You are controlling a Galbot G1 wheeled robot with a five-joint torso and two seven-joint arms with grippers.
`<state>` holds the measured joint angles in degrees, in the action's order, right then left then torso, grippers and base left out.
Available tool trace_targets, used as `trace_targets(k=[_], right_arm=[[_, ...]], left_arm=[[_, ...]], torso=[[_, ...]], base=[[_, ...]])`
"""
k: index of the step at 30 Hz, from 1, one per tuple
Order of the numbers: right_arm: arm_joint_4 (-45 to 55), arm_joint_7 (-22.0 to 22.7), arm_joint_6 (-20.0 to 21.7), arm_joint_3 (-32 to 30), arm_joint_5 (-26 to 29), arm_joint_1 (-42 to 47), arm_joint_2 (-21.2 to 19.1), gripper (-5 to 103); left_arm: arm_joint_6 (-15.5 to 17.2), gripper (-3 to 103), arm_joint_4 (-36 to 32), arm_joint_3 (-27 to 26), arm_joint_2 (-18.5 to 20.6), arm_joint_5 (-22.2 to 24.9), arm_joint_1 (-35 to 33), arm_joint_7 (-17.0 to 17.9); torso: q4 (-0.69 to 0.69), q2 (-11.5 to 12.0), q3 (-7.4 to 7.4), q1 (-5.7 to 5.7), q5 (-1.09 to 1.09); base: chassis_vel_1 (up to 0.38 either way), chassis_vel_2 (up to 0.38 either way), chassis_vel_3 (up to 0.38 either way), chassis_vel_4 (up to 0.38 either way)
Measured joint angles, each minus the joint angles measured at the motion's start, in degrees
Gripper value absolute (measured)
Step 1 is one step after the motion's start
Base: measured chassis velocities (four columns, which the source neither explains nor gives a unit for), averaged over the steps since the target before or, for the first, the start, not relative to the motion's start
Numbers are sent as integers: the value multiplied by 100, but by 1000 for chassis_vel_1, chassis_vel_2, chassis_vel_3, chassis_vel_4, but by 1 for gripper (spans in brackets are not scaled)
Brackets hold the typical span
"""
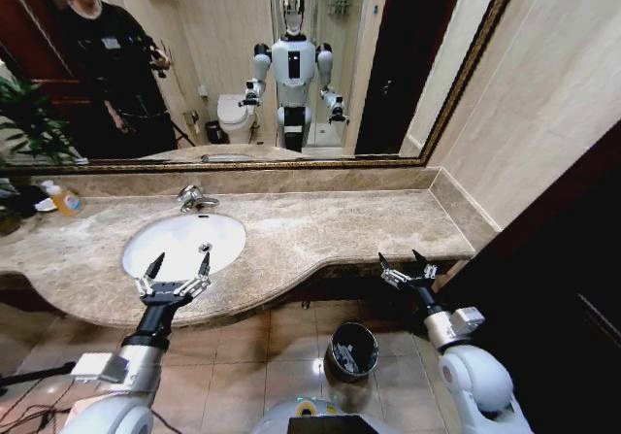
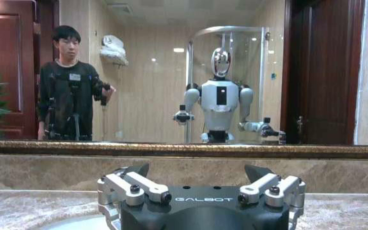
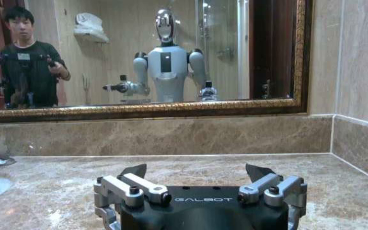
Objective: Pick up the trash from the sink and place it in the trash bin.
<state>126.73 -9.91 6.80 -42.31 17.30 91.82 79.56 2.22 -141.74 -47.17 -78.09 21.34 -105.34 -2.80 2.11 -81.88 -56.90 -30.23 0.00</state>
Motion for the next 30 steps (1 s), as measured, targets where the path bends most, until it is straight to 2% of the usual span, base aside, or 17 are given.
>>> trace_targets(k=[30], right_arm=[[-15, 5, -13, 3, -10, 0, 1, 100]], left_arm=[[0, 100, 0, 0, 0, 0, 0, 0]], torso=[[0, 0, 0, 0, 0]], base=[[0, 0, 0, 0]])
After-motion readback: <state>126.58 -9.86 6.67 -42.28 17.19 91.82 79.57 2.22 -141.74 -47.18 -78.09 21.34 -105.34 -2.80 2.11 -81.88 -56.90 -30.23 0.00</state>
